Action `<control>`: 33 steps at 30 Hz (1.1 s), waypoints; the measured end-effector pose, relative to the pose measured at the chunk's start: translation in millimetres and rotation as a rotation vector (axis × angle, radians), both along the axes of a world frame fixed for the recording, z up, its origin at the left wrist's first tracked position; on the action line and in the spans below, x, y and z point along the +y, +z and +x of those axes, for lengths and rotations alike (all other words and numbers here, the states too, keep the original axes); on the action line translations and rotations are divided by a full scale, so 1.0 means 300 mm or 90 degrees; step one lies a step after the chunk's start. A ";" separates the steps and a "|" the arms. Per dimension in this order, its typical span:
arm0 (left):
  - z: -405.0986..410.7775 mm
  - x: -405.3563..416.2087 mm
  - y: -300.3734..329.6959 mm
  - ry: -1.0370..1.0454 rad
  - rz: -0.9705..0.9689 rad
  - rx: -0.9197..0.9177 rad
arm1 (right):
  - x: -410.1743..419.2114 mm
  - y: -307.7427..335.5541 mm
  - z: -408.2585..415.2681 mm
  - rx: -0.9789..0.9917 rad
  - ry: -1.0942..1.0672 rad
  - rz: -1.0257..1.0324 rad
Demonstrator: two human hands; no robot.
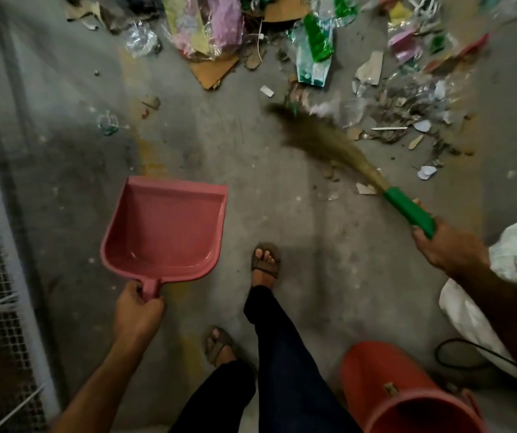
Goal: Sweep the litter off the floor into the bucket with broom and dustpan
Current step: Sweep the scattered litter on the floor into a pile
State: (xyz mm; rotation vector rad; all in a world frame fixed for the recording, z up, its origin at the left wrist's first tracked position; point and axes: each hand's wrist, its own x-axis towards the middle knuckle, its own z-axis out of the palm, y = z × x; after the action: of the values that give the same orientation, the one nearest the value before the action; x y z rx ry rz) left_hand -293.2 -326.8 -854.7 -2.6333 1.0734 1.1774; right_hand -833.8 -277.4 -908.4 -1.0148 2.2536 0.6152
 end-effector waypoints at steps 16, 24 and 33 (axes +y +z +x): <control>0.152 0.030 0.187 0.045 -0.104 -0.042 | 0.027 0.034 0.775 -0.283 0.142 0.013; 0.265 0.114 0.158 0.103 -0.091 -0.046 | -0.157 -0.134 0.717 -0.182 0.132 0.143; 0.292 0.070 0.070 0.154 -0.108 0.019 | -0.210 0.013 0.497 -0.061 -0.035 -0.029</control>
State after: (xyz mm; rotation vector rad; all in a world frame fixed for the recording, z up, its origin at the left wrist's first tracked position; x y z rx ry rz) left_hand -205.6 -305.8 -833.8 -2.9558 0.9168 1.2188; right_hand -684.5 -340.3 -904.4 -0.9795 2.2121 0.4830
